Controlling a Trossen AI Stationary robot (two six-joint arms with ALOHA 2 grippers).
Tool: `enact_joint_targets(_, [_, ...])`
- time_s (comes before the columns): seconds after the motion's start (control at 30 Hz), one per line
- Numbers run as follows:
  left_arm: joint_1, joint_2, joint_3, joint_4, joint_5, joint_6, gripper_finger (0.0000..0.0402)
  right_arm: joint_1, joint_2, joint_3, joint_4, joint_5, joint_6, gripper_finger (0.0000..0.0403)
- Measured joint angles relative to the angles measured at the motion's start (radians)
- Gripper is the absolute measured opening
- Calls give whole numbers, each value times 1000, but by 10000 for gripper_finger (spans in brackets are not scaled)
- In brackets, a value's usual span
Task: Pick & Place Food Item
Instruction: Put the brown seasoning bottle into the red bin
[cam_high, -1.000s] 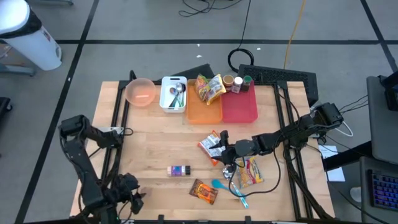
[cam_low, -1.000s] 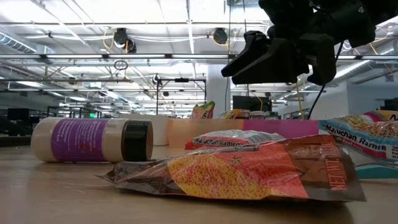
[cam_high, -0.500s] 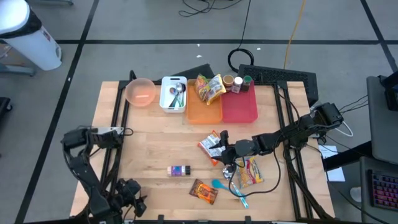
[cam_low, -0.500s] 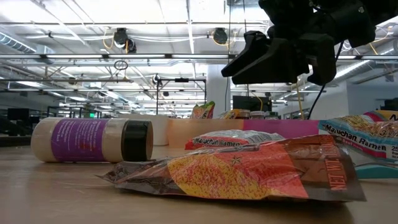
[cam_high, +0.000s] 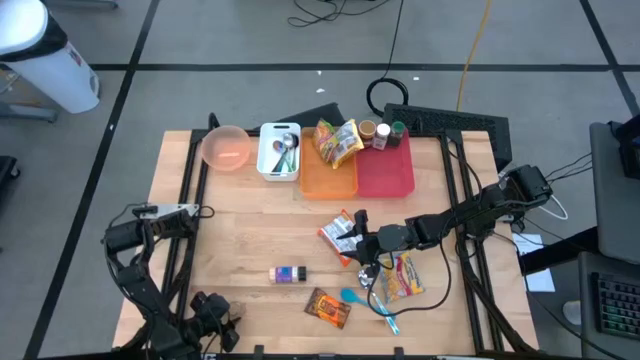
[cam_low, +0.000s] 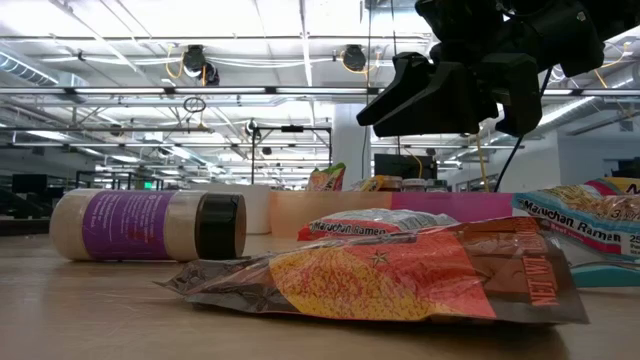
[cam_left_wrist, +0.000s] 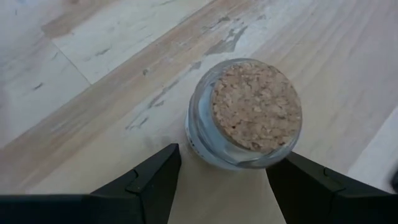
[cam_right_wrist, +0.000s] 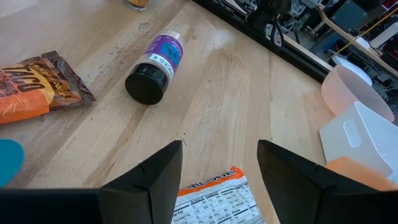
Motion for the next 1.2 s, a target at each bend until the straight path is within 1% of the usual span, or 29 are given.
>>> enact_joint_targets(0.17, [1, 23, -1, -1, -46, 0, 243, 0, 0, 0, 0, 0, 0, 201])
enact_joint_targets(0.37, [17, 53, -1, -6, -78, 28, 243, 0, 0, 0, -1, 0, -2, 201])
enact_joint_targets(0.57, [26, 67, -3, -10, -84, 34, 243, 0, 0, 0, 0, 0, -5, 201])
enact_joint_targets(0.97, [23, 68, -4, -10, -57, 18, 243, 0, 0, 0, -1, 0, -7, 201])
enact_joint_targets(1.03, [23, 68, -4, -10, -54, 18, 237, 0, 0, 0, -1, 0, -7, 201])
enact_joint_targets(1.17, [23, 67, -5, -10, -51, 16, 200, 0, 0, 0, 0, 0, -7, 201])
enact_joint_targets(1.2, [23, 67, -5, -10, -50, 16, 199, 0, 0, 0, 0, 0, -7, 201])
